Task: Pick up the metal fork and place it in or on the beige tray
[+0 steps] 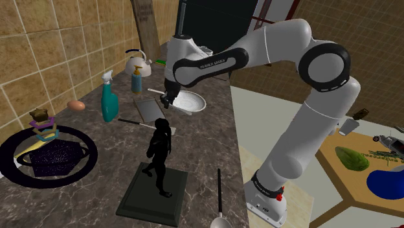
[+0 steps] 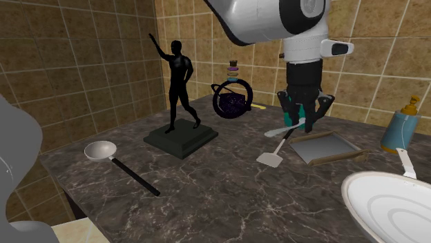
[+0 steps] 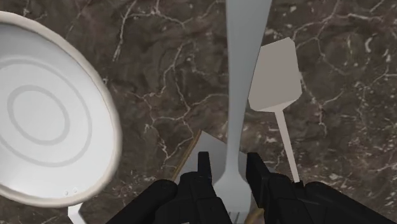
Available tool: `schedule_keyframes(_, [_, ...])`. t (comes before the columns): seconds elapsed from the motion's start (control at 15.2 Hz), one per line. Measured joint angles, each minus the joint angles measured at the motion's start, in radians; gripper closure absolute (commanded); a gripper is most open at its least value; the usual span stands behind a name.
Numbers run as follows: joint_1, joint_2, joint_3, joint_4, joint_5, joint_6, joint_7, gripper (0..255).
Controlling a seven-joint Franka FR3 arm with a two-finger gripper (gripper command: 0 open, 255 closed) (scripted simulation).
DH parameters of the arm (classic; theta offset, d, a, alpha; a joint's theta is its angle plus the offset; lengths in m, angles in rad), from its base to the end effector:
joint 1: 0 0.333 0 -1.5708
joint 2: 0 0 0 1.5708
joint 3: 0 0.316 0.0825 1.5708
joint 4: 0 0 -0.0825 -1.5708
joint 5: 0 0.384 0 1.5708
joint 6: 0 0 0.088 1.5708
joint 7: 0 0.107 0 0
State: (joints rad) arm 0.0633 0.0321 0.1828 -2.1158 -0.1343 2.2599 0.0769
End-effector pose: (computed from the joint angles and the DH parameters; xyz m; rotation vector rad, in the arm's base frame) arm 0.5431 0.1322 0.4098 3.0288 0.3781 0.1951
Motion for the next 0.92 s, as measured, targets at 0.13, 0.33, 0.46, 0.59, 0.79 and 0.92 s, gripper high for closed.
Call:
schedule_keyframes(0.13, [0.004,0.08,0.001,0.096,-0.017,-0.017,0.011,255])
schedule_keyframes(0.33, [0.01,0.204,-0.003,0.251,-0.039,-0.052,0.016,255])
schedule_keyframes(0.46, [0.014,0.275,-0.007,0.347,-0.049,-0.079,0.013,255])
schedule_keyframes(0.59, [0.03,0.367,-0.009,0.475,-0.062,-0.117,0.021,255])
schedule_keyframes(0.79, [0.047,0.498,-0.016,0.67,-0.074,-0.183,0.016,255])
schedule_keyframes(0.92, [0.05,0.52,-0.018,0.686,-0.078,-0.176,0.018,255])
